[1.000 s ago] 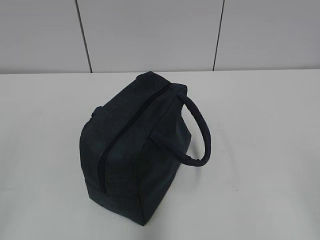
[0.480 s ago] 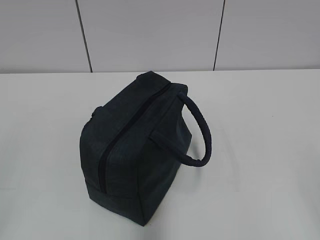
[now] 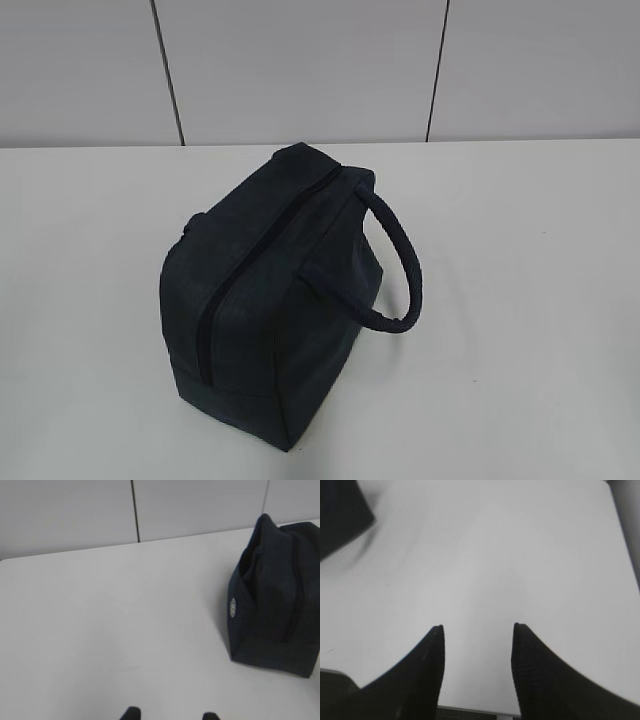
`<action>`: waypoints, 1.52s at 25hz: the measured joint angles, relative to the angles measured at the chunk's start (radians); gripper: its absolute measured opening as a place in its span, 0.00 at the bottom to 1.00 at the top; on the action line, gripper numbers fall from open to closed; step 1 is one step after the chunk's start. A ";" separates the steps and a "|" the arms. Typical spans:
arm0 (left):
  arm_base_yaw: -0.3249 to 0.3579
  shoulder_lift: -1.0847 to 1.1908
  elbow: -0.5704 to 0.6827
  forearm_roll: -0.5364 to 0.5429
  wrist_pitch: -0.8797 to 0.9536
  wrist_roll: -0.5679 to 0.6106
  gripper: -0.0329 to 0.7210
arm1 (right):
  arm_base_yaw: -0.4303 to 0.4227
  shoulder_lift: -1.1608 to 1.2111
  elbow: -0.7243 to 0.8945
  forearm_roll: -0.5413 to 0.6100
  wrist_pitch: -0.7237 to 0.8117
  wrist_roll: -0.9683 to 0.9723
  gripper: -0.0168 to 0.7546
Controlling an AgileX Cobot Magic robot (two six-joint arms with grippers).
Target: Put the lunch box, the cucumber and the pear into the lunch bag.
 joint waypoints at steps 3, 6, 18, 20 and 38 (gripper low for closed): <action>0.034 0.000 0.000 0.000 0.000 0.000 0.36 | -0.056 0.000 0.000 -0.002 0.000 0.000 0.48; 0.037 0.000 0.000 0.000 0.000 0.000 0.36 | -0.061 0.000 0.000 -0.002 0.000 0.000 0.48; 0.037 0.000 0.000 -0.037 0.000 0.000 0.36 | -0.061 0.000 0.000 -0.002 0.000 0.001 0.48; 0.037 0.000 0.000 -0.044 0.000 0.000 0.36 | -0.061 0.000 0.000 -0.002 0.000 0.001 0.48; 0.037 0.000 0.000 -0.044 -0.022 0.000 0.36 | -0.061 0.000 0.000 0.075 0.000 -0.088 0.47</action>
